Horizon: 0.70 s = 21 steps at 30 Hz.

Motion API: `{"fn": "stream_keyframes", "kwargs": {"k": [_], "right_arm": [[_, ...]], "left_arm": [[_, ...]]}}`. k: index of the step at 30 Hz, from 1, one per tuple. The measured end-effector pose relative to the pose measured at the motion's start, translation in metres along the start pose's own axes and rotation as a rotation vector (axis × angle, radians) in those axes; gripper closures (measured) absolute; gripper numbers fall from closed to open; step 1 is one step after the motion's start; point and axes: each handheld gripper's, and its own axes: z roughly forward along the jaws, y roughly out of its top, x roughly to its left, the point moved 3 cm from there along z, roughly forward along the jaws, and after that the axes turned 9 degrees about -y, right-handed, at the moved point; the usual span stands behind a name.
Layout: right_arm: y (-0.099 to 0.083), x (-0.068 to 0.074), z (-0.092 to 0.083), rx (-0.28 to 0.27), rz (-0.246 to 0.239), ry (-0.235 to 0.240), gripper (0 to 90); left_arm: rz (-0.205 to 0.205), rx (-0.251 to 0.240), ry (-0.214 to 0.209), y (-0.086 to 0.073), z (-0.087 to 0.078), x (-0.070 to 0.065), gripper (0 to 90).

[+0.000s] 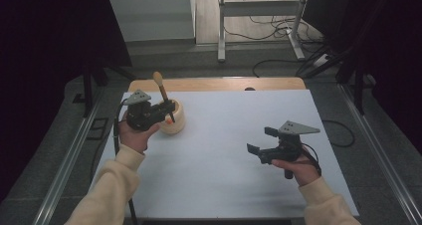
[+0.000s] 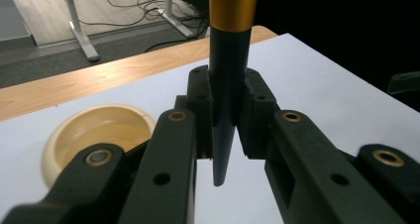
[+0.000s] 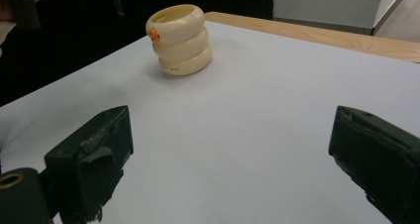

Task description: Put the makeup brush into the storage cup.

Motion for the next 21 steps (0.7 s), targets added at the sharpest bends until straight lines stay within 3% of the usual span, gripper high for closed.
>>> {"fn": "stream_keyframes", "kwargs": {"k": [14, 21], "right_arm": [[-0.001, 0.002, 0.002, 0.015, -0.007, 0.008, 3.9], [-0.002, 0.001, 0.002, 0.013, -0.005, 0.011, 4.0]], "left_arm": [[-0.015, -0.001, 0.048, 0.002, -0.003, 0.02, 78.9], [-0.014, 0.0, 0.077, 0.007, 0.005, 0.029, 78.9]]}}
